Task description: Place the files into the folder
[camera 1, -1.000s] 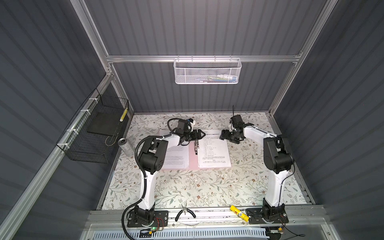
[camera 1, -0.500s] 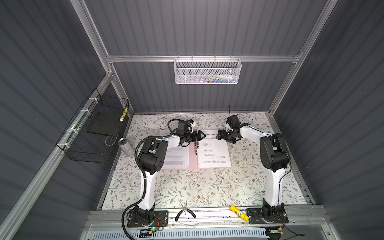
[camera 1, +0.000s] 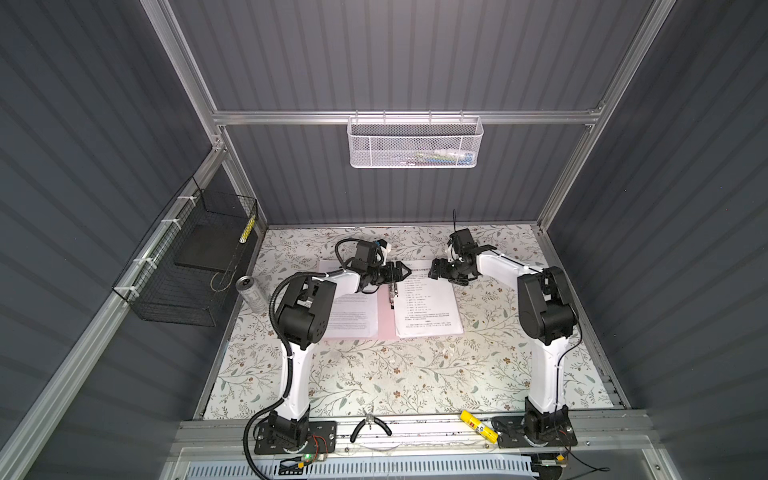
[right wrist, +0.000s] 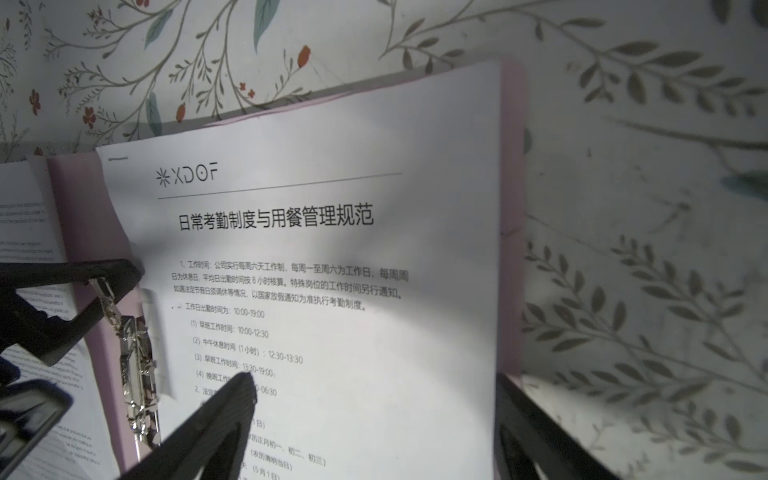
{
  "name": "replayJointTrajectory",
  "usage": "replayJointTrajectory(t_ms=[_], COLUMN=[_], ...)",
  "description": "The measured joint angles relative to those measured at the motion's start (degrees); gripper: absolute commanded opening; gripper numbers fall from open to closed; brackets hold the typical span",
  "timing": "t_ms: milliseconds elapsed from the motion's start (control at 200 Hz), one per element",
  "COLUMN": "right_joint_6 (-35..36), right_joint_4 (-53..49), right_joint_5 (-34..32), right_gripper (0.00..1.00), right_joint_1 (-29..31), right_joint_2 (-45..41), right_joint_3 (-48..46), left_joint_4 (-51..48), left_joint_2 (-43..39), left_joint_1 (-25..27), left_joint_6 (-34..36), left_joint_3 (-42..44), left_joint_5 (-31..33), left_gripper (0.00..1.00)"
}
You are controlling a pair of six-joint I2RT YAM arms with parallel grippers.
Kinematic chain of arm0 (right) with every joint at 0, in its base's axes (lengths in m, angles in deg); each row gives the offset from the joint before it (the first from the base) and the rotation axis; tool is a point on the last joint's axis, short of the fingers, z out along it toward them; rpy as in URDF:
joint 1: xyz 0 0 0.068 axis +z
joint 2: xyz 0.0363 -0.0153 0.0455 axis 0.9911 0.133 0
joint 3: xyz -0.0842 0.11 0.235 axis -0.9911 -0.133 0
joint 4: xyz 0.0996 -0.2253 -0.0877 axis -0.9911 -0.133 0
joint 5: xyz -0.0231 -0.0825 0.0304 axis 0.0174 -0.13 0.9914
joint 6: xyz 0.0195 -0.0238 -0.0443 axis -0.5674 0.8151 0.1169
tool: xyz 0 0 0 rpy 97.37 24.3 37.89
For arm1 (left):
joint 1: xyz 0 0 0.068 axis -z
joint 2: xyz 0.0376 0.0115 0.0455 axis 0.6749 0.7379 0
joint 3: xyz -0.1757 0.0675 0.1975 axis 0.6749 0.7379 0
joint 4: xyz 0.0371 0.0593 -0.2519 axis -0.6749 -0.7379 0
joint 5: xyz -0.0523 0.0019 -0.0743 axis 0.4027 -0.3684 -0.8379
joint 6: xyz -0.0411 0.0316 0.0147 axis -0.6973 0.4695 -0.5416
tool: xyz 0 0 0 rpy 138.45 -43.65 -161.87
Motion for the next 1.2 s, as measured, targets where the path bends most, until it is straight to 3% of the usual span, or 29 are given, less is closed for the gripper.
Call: replayJointTrajectory(t_ms=[345,911,1201], right_joint_6=[-1.42,-1.73,-2.62], right_joint_4=[0.04,1.75,2.27], right_joint_5=[-4.09,-4.57,-3.67], right_gripper=[0.93,0.93,0.86], right_joint_1=[-0.04,-0.07,0.48], right_joint_2=[-3.10,-8.15,-10.56], right_joint_3=[-1.84,-5.64,-7.56], left_joint_4=[0.22,3.93,6.32], left_joint_2=[-1.77,-8.61,-13.42], left_joint_1=[0.00,2.12,3.34], left_joint_6=[0.00,0.00,-0.48], left_joint_3=[1.57,8.31,15.15], left_joint_5=[0.00,-1.33,-1.14], left_gripper=[0.85,0.85,0.85])
